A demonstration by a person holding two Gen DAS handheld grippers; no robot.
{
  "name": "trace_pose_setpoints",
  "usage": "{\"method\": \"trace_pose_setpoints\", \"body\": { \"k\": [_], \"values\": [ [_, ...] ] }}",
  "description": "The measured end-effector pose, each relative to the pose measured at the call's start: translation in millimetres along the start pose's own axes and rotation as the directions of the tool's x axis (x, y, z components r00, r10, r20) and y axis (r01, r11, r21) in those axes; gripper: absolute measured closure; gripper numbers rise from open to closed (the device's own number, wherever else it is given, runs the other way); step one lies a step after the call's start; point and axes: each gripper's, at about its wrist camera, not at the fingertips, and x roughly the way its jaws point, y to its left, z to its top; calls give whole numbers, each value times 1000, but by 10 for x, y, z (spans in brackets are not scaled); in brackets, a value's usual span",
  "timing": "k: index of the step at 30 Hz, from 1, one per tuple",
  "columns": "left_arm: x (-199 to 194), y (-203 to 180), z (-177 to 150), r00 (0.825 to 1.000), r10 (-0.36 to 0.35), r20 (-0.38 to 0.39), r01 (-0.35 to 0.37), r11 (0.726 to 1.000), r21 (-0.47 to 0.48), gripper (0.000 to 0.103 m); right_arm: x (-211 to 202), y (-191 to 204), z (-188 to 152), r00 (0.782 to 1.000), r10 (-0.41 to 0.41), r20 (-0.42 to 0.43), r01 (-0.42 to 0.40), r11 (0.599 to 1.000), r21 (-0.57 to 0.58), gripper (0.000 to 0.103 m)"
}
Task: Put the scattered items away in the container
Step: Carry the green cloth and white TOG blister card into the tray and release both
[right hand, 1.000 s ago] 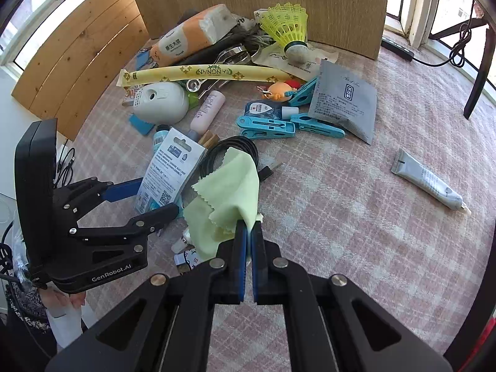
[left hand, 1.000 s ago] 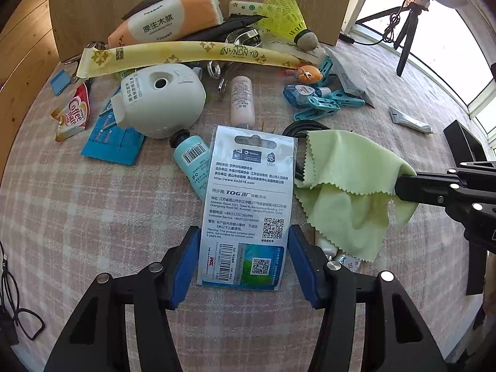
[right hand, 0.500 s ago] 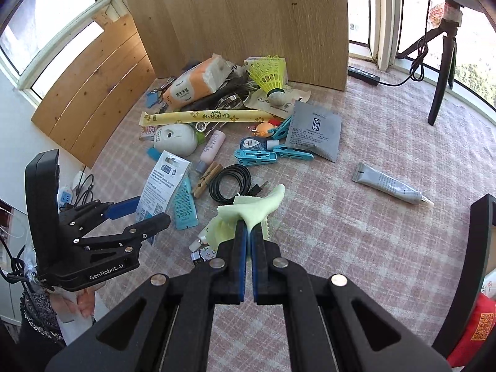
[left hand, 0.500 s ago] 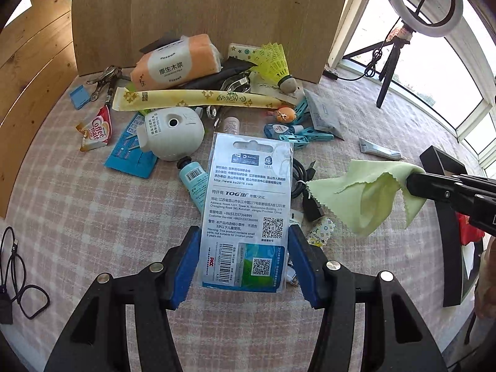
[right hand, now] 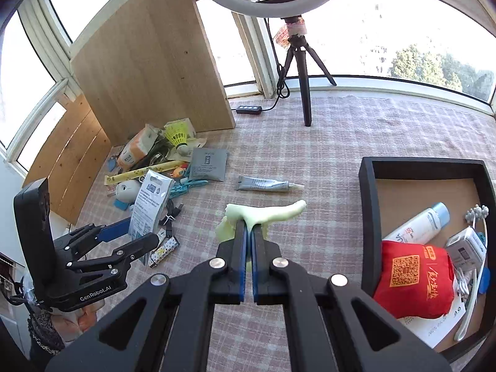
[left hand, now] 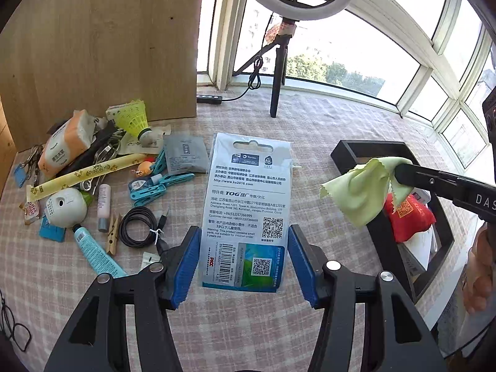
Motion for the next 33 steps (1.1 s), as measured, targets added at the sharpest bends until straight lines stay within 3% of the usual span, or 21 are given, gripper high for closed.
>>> {"method": "trace_pose_setpoints", "body": {
  "k": [6,17,21,22,24,26,27,33],
  "values": [
    [268,-869,266,996,-87,-12,87,988,130,49,-568,-774,-120,991,-118,56,111,987,118,100],
    [782,-2266,634,979,-194,-65,205,930,305,49,-1299,-2013,-448,952,-296,76,258,913,315,100],
    [877,-2661,721,979,-198,-53,204,915,348,48,-1416,-2285,-529,942,-328,66,284,889,360,100],
    [897,-2743,746,980,-194,-50,199,914,355,42,-1437,-2335,-543,943,-327,69,281,888,365,99],
    [950,-2875,783,978,-193,-77,208,907,366,23,-1479,-2414,-560,944,-321,81,267,883,386,91],
    [961,-2949,789,979,-192,-73,205,903,379,23,-1525,-2500,-572,936,-341,82,278,864,419,54],
    [958,-2971,787,979,-190,-69,201,901,385,23,-1556,-2524,-581,932,-350,91,281,860,426,50],
    [921,-2850,758,981,-187,-62,196,910,366,24,-1569,-2563,-572,928,-361,94,290,856,428,50]
  ]
}}
